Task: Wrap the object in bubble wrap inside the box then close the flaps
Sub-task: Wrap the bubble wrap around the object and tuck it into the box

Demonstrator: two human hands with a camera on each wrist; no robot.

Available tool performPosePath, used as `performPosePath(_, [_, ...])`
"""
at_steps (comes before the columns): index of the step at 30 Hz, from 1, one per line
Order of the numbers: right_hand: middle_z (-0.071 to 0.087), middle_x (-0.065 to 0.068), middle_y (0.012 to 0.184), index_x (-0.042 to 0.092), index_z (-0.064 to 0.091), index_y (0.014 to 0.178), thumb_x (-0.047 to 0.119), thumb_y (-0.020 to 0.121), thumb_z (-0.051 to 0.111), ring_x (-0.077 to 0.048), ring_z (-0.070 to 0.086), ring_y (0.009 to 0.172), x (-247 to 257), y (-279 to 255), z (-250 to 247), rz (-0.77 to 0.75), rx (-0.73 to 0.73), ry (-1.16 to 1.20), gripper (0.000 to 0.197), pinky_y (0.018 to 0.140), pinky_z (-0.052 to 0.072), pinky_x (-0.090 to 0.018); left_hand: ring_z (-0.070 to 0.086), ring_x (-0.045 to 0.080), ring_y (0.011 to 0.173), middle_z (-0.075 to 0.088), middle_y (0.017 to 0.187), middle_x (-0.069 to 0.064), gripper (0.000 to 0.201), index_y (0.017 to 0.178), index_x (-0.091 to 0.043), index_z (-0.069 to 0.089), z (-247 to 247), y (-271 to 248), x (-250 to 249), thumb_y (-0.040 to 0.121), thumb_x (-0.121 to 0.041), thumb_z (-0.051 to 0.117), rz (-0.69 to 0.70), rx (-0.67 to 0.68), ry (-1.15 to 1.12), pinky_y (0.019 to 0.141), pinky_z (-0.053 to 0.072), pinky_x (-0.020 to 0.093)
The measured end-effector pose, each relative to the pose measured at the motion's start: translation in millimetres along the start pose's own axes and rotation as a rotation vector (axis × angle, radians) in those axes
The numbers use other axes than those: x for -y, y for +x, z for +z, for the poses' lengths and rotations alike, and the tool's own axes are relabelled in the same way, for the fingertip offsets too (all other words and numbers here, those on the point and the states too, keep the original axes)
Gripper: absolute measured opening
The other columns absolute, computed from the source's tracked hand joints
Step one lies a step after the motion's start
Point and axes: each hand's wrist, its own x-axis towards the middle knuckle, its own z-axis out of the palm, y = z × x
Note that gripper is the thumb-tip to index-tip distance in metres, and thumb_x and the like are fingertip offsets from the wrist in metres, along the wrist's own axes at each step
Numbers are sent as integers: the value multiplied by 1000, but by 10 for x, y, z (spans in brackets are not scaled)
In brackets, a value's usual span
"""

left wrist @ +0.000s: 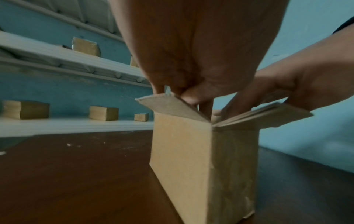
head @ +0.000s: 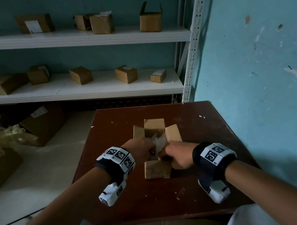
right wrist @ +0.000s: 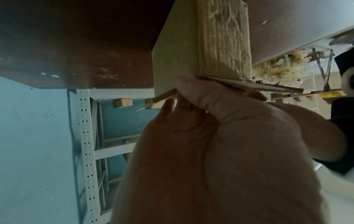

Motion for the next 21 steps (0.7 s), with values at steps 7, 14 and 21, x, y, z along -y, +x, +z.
performPosePath(7, [60,-1,124,20,66,120,16,94,40,-22,56,110,-219,-65,-149,74,53,47,37,96,46,-40,61,20,97,66,105,-1,29,113,-25,67,-148,38,-60,88,-31,53,12,43,189,83,54,37])
performPosePath(14, [62,-2,113,20,60,104,34,98,40,-23,54,115,-374,73,-113,149,-71,-127,25,112,28,-41,48,21,126,47,143,1,48,141,-23,45,-123,11,-284,94,-31,55,76,64,-126,95,38,28])
performPosePath(21, [55,5,123,24,57,124,19,93,49,-19,52,115,-357,71,-8,29,-210,28,31,91,46,-37,50,20,123,48,140,-2,64,136,-30,47,27,-33,-172,84,-67,50,42,106,-174,97,45,34])
